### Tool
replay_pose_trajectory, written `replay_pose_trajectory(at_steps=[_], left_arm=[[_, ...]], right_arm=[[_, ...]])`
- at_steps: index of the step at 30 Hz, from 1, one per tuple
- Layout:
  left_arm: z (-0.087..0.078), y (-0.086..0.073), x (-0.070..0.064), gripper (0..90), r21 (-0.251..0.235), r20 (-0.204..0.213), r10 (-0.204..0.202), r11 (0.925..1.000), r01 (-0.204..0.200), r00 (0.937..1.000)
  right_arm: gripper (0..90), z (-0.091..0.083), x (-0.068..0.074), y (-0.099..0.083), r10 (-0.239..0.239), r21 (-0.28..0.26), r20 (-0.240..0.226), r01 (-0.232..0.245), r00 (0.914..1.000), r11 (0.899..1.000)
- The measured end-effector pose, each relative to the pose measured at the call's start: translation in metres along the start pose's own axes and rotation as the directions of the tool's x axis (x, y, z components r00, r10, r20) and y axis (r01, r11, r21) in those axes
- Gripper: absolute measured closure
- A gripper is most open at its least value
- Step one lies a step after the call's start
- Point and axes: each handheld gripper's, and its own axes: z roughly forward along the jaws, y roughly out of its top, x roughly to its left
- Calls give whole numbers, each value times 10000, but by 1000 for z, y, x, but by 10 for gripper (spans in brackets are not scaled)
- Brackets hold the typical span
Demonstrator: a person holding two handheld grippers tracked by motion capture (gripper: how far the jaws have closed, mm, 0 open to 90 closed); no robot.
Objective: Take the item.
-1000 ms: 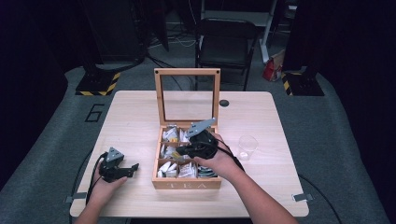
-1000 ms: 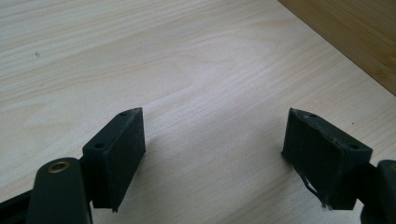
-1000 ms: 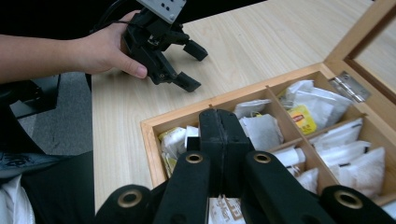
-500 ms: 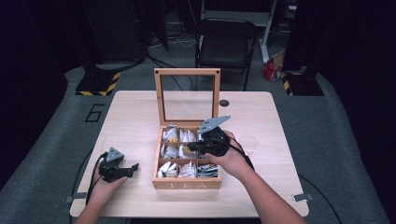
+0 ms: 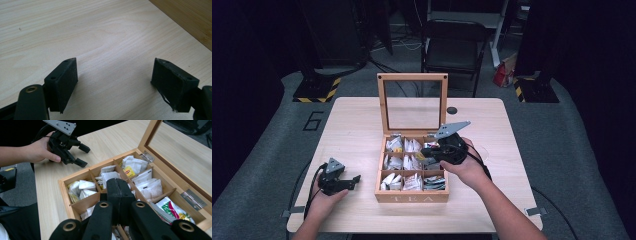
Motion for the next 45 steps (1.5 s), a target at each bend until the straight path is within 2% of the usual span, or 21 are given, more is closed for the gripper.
replay_pose_trajectory(at_steps=[23,33,36,45], left_arm=[[0,0,0,206,11,10,-19,10000,19,10000],[0,0,0,206,13,-2,-15,10000,15,10000],[0,0,0,206,14,-1,-20,10000,20,10000],[0,0,0,206,9,-5,-22,10000,22,10000]], right_arm=[[900,-32,-22,-5,311,-166,849,-297,9959,9994],[900,-48,-32,-6,567,-309,1339,-530,9894,9981],[900,-51,-33,-7,531,-351,1360,-488,9893,9982],[900,-66,-38,-16,825,-537,1680,-744,9823,9958]])
